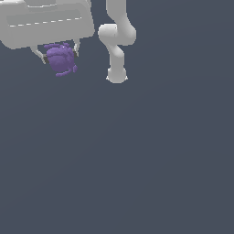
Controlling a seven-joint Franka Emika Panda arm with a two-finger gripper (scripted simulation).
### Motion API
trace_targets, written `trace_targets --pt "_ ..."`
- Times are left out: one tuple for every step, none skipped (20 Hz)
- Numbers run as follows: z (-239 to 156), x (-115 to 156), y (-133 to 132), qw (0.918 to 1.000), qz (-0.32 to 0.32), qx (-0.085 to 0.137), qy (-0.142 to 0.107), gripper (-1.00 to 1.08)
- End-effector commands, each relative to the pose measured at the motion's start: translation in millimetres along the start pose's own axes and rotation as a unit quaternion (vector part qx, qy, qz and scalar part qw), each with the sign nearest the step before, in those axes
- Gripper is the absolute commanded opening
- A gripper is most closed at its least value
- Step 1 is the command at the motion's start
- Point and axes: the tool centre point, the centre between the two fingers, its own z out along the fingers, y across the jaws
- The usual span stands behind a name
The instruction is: Pick up the object and move it to a goal position.
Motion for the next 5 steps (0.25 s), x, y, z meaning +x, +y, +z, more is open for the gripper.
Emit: trace_targets --pt "-4.3 0.4 1.5 1.0000 0.000 0.000 0.000 -1.00" --pt "-5.2 0.5 1.9 1.0000 0.000 0.000 0.000 -1.00" --pt "-5.8 0.6 2.2 1.0000 0.000 0.000 0.000 -1.00" --pt "-6.2 0.7 2.3 1.0000 0.000 0.000 0.000 -1.00" --pt "-6.3 0.7 2.4 1.0000 0.000 0.000 0.000 -1.00"
